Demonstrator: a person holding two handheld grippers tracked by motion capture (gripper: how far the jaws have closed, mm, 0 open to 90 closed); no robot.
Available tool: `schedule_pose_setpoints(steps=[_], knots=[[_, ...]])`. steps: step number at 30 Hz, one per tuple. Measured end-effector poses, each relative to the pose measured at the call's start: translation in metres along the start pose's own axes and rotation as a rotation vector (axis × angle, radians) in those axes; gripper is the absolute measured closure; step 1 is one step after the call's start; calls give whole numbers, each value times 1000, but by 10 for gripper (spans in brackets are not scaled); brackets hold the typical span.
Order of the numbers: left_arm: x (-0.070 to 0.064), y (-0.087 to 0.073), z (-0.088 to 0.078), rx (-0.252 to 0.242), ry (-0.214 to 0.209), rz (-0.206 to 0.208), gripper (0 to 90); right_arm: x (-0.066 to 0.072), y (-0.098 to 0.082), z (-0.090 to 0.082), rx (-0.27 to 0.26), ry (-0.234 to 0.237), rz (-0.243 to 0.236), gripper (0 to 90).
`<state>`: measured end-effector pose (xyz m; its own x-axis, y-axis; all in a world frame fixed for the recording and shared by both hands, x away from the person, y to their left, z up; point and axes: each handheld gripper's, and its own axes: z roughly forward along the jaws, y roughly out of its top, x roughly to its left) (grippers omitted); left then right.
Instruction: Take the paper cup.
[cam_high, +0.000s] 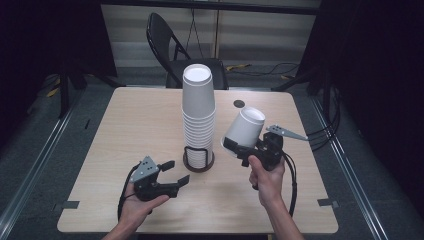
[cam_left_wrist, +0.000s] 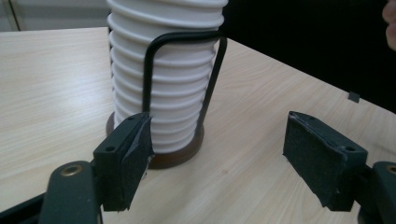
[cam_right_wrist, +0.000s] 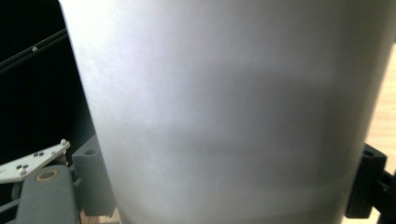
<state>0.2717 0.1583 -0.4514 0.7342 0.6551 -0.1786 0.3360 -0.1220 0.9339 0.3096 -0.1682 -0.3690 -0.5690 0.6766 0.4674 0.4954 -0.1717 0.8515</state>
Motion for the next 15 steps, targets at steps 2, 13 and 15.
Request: schedule_pose_setpoints(steps=[2, 13, 15], knots=[[-2, 5, 3, 1, -2, 21, 243, 0, -5, -1, 2, 3, 13, 149], [-19, 11, 20, -5, -21, 38, 273, 4, -44, 8, 68, 37, 57, 150], [-20, 10, 22, -6, -22, 37, 275, 3, -50, 10, 81, 44, 68, 151]])
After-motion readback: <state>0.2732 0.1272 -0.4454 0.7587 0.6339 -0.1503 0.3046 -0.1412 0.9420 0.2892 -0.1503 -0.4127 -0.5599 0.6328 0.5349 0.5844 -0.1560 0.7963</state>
